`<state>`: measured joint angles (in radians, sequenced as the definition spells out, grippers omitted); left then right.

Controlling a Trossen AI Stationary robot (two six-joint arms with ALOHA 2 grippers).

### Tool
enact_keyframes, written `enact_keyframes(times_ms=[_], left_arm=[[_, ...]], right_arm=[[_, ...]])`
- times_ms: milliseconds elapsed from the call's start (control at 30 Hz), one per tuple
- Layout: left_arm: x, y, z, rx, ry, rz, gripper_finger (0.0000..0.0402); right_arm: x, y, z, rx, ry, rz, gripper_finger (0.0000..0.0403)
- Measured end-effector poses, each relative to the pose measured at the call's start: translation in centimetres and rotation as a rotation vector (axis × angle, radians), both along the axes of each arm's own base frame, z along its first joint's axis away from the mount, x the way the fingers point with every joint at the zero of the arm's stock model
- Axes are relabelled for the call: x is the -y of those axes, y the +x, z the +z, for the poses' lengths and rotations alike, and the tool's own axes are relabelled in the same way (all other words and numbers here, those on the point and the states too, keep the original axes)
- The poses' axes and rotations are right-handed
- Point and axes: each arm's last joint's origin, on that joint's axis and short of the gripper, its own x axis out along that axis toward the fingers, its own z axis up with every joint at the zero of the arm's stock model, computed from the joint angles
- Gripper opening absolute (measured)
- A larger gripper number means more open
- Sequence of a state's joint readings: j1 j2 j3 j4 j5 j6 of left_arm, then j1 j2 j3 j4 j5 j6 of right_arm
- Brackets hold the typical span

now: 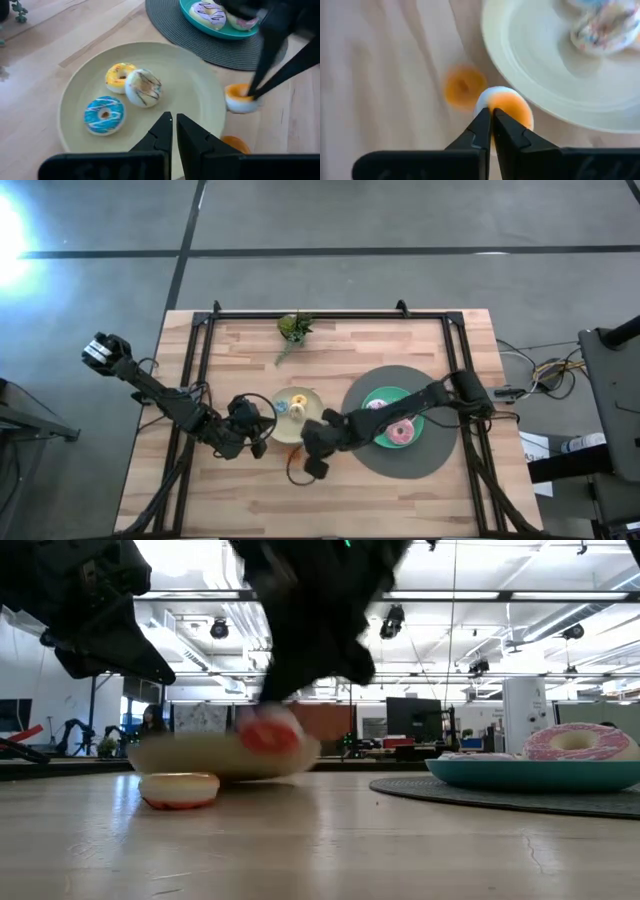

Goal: Pick & Place donuts
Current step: Put the small red donut on the white plate

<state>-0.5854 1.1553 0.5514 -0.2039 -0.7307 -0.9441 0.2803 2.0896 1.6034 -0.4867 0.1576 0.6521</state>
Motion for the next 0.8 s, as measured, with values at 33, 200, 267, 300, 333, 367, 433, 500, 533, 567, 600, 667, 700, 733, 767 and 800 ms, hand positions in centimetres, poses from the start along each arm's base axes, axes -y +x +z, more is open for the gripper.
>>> enact_keyframes(times_ms=[33,200,267,300,333,367,433,500,533,567,600,667,700,733,767,800], left_arm=[[0.0,0.0,0.0,0.0,0.0,0.0,0.0],[0.0,0.1,0.1,0.007,0.005,-0.008,0.0],[0.1,0.1,0.3,0.014,0.007,-0.016,0.0],[0.1,0.1,0.5,0.02,0.004,-0.018,0.0],[0.1,0.2,0.8,0.034,0.0,-0.022,0.0],[0.3,0.3,1.3,0.052,0.001,-0.034,0.0],[0.7,0.6,2.9,0.12,0.013,-0.072,0.0],[1.4,0.9,5.0,0.209,0.054,-0.121,0.0],[1.8,0.9,5.9,0.239,0.095,-0.141,0.0],[2.0,0.9,6.9,0.256,0.143,-0.156,0.0],[2.3,0.8,7.6,0.265,0.188,-0.154,0.0],[2.6,0.4,8.4,0.272,0.276,-0.071,0.0003],[2.6,0.3,8.7,0.278,0.312,-0.015,0.0008],[2.5,0.2,9.0,0.275,0.349,0.025,0.0016],[2.4,0.1,9.1,0.27,0.38,0.054,0.0026],[2.3,0.1,9.2,0.272,0.396,0.079,0.0039]], right_arm=[[0.4,0.1,1.1,0.05,0.043,-0.026,0.0008],[2.5,0.9,6.6,0.378,0.294,-0.088,0.0008],[3.4,0.6,7.4,0.409,0.317,-0.131,0.0008],[3.8,0.4,7.3,0.397,0.324,-0.154,0.0008],[4.3,0.2,7.2,0.39,0.346,-0.19,0.0008],[4.6,0.1,7.2,0.391,0.372,-0.237,0.0008],[5.2,-0.4,7.1,0.408,0.419,-0.352,0.0008],[5.9,-0.7,7.4,0.493,0.479,-0.471,0.0008],[6.1,-1.0,7.4,0.531,0.512,-0.544,0.0008],[6.3,-1.2,7.2,0.581,0.545,-0.614,0.0008],[6.5,-1.4,7.2,0.649,0.588,-0.684,0.0008],[6.9,-2.0,6.9,0.79,0.654,-0.797,0.0008],[7.0,-2.2,7.0,0.872,0.695,-0.825,0.0008],[7.1,-2.5,7.1,0.949,0.744,-0.842,0.0008],[7.2,-2.8,7.1,1.006,0.785,-0.859,0.0008],[7.3,-3.0,7.2,1.06,0.826,-0.87,0.0008]])
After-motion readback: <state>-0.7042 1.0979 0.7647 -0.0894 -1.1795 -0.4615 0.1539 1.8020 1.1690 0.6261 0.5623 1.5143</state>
